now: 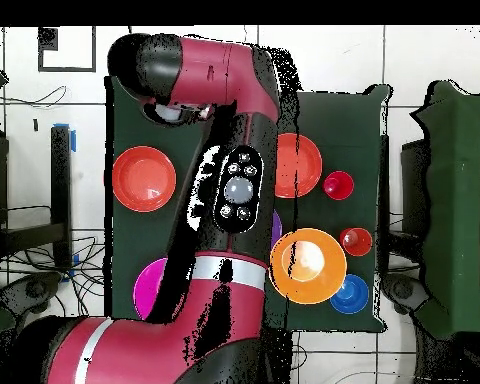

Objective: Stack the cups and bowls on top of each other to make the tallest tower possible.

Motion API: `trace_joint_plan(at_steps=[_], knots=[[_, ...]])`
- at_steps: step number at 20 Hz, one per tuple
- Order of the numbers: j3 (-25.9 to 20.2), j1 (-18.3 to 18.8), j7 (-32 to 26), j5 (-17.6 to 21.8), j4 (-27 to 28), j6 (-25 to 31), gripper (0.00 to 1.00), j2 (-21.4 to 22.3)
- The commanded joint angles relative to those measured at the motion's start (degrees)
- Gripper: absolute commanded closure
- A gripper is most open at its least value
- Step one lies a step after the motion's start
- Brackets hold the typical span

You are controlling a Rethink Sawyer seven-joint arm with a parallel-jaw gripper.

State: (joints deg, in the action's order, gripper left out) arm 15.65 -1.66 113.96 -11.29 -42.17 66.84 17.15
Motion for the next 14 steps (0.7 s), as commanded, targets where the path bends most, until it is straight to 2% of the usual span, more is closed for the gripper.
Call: trace_joint_plan(at_steps=[1,14], knots=[[-6.3,-0.4,0.3,2.0,-7.3,-1.2,0.00,-3.4],[-6.4,-0.3,0.7,1.9,-7.7,-3.0,0.00,-3.3]])
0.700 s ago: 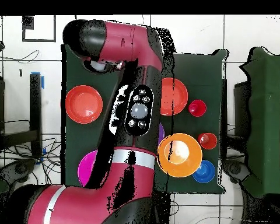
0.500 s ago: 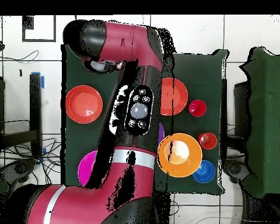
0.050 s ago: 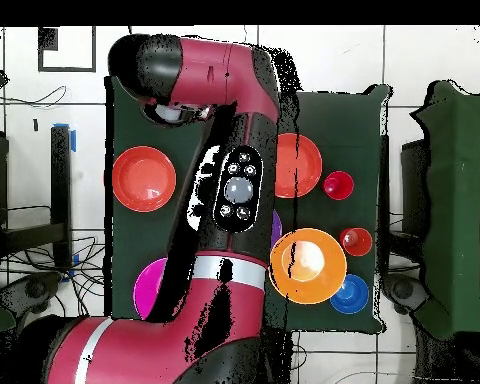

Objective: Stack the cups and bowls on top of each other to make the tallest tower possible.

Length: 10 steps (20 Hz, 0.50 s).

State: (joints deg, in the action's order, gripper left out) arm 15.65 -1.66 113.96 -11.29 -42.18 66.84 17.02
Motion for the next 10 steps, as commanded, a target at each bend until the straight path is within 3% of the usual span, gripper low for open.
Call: trace_joint_plan(at_steps=[1,10], knots=[[-6.4,-0.3,0.7,1.9,-7.7,-3.0,0.00,-3.2],[-6.5,-0.2,0.6,1.9,-7.2,-3.5,0.00,-3.2]])
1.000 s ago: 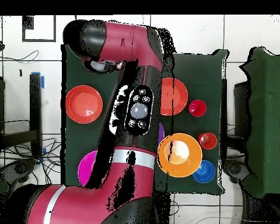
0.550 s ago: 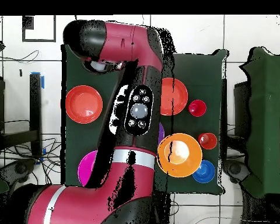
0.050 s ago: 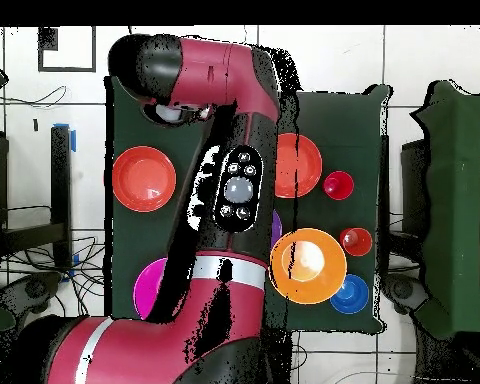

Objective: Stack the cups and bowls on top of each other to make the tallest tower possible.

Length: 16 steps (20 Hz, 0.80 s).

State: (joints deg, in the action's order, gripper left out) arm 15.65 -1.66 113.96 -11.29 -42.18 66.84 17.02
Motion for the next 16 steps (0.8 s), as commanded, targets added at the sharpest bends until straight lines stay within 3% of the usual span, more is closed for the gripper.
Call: trace_joint_plan(at_steps=[1,16], knots=[[-6.5,-0.2,0.6,1.9,-7.3,-3.6,0.00,-3.1],[-7.2,0.0,-0.3,1.6,-9.4,-6.7,0.00,-2.3]])
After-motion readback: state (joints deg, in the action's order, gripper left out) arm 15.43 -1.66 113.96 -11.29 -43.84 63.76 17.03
